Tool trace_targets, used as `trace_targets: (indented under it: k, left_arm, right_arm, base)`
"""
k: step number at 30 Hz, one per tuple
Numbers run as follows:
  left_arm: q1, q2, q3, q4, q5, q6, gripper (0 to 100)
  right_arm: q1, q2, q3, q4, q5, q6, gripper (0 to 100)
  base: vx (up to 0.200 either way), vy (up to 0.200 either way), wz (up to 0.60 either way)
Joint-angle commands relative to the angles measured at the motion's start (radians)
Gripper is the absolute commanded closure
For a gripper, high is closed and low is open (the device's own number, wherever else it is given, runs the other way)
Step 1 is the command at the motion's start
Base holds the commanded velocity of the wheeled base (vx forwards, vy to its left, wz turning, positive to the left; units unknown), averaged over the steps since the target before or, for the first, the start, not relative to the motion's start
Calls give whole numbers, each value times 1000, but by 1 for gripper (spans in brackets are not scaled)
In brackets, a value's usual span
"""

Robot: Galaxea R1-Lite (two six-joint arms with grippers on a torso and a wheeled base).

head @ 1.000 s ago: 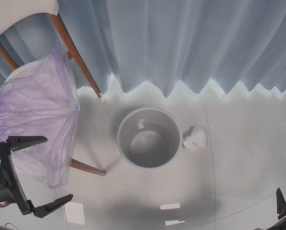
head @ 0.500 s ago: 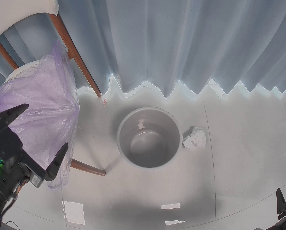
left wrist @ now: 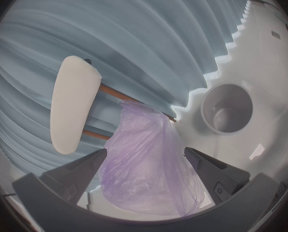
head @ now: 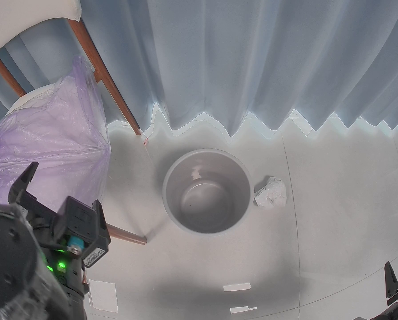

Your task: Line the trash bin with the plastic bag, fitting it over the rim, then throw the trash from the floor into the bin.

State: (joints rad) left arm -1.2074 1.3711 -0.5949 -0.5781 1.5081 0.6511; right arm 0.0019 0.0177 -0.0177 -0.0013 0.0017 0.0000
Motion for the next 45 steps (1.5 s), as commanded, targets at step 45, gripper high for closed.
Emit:
trace_targets:
  k: [45]
  left_arm:
    - [325,358,-36,-309,-147,47,0]
  right_arm:
    - [1,-18,18,0,0,0,0]
  base:
    - [0,0,0]
